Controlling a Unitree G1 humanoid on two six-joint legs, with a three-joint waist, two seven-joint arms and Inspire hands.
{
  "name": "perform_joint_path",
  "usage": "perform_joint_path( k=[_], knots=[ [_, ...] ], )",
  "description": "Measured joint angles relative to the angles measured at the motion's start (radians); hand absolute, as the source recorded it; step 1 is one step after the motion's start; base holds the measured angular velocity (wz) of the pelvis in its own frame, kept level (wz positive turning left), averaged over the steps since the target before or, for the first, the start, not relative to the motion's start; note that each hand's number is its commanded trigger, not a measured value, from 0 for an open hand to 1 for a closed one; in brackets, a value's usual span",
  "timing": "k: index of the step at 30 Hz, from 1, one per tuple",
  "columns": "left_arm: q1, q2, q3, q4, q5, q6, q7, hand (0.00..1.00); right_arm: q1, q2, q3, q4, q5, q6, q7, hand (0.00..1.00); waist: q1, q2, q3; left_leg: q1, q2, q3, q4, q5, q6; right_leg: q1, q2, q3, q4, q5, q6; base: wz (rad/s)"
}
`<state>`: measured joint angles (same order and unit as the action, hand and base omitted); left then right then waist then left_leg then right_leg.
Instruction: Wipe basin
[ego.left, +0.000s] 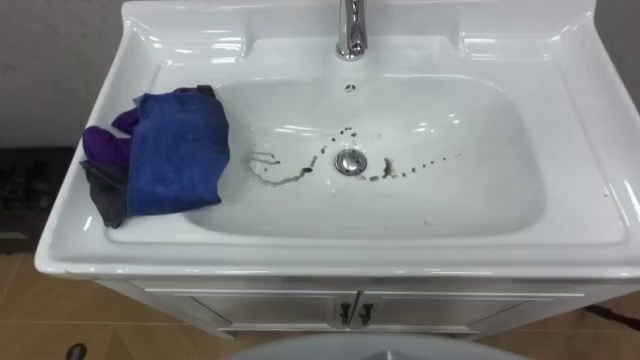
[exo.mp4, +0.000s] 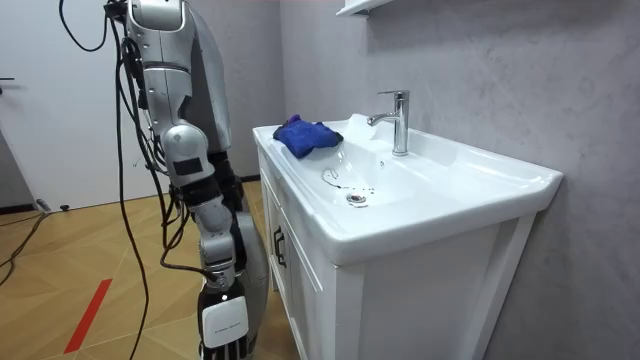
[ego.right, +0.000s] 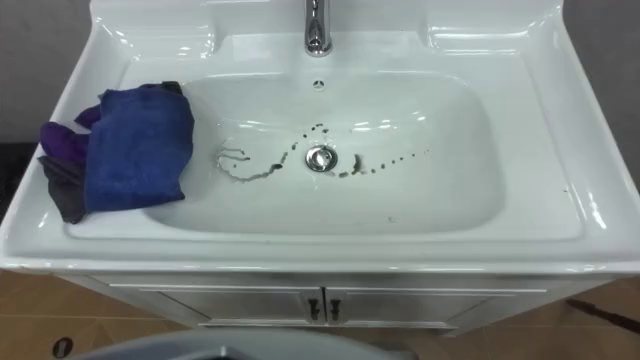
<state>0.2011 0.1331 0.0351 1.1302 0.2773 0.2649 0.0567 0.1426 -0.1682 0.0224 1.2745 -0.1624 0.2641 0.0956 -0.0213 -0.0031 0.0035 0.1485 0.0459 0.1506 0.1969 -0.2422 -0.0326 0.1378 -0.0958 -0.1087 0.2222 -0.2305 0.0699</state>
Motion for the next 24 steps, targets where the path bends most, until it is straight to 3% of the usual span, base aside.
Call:
perform_joint_path(
  k=[24],
  knots=[
    [-0.001, -0.001, 0.0, -0.001, 0.0, 0.014, -0.027, 0.0, -0.003, 0.0, 0.005, -0.001, -0.001, 0.0, 0.014, 0.0, 0.0, 0.006, -0.0016, 0.004, 0.004, 0.0, 0.004, 0.0, -0.001, 0.002, 0.005, 0.002, -0.001, 0.002, -0.003, 0.0]
  ],
)
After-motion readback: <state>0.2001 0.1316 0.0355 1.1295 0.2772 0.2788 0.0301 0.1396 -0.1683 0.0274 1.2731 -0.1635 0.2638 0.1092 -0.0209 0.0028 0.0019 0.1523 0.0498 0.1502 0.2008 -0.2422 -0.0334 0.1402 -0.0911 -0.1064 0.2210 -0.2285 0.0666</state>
